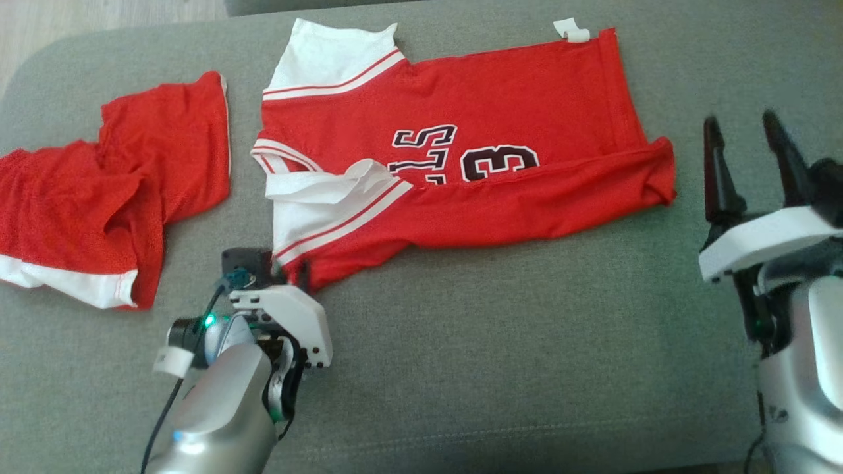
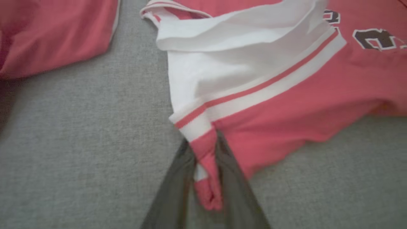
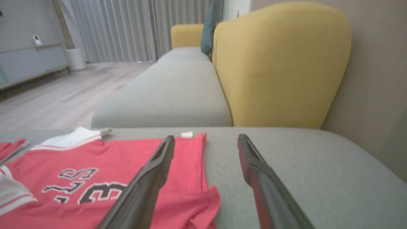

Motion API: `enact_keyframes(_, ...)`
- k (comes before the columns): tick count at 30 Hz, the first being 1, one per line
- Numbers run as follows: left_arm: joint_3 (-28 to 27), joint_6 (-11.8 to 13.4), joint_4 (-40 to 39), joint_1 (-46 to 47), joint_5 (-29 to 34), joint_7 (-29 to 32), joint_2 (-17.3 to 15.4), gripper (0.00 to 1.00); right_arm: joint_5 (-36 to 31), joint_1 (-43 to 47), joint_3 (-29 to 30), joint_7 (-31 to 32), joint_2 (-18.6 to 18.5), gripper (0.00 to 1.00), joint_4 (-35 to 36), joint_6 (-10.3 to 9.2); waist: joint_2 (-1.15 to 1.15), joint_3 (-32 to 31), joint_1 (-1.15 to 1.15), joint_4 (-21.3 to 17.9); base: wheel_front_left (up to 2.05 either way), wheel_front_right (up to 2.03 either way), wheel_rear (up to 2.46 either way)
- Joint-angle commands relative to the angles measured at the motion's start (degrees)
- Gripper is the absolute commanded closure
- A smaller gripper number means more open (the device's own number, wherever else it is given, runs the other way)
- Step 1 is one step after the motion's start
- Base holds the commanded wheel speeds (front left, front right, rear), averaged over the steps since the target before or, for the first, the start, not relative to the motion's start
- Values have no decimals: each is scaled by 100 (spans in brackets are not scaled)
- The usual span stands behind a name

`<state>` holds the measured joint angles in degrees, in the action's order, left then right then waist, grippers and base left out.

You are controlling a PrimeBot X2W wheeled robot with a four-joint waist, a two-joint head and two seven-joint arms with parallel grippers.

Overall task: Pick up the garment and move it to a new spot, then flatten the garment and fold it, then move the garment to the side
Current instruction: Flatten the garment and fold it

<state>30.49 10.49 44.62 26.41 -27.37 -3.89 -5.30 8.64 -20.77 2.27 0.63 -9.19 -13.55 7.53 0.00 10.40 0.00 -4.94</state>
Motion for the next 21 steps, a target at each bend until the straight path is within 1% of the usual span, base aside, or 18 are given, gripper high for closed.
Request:
enact_keyframes(1, -142, -26, -36, 158, -17, -58, -85, 100, -95, 12, -3, 130, 76, 0, 72, -4, 0, 32, 0, 41, 0, 0, 0)
enact_keyframes(6, -173, 10, -275, 347, 74, -586, -121, 100, -267, -76, 566, 788, 366, 0, -493, -4, 0, 99, 0, 219, 0, 0, 0)
enact_keyframes(11, -154, 18, -634, 449, 130, -839, -93, 100, -324, -298, 1000, 1231, 551, 0, -1078, -4, 0, 139, 0, 420, 0, 0, 0)
enact_keyframes(12, -154, 18, -634, 449, 130, -839, -93, 100, -324, -298, 1000, 1231, 551, 0, -1078, -4, 0, 139, 0, 420, 0, 0, 0)
enact_keyframes(15, -90, 24, -831, 475, 160, -849, -81, 100, -499, -484, 1172, 1325, 598, 0, -1449, -4, 0, 176, 0, 535, 0, 0, 0)
enact_keyframes(21, -4, 23, -1029, 516, 195, -795, -109, 100, -776, -866, 1367, 1393, 607, 0, -1990, -4, 0, 307, 0, 630, 0, 0, 0)
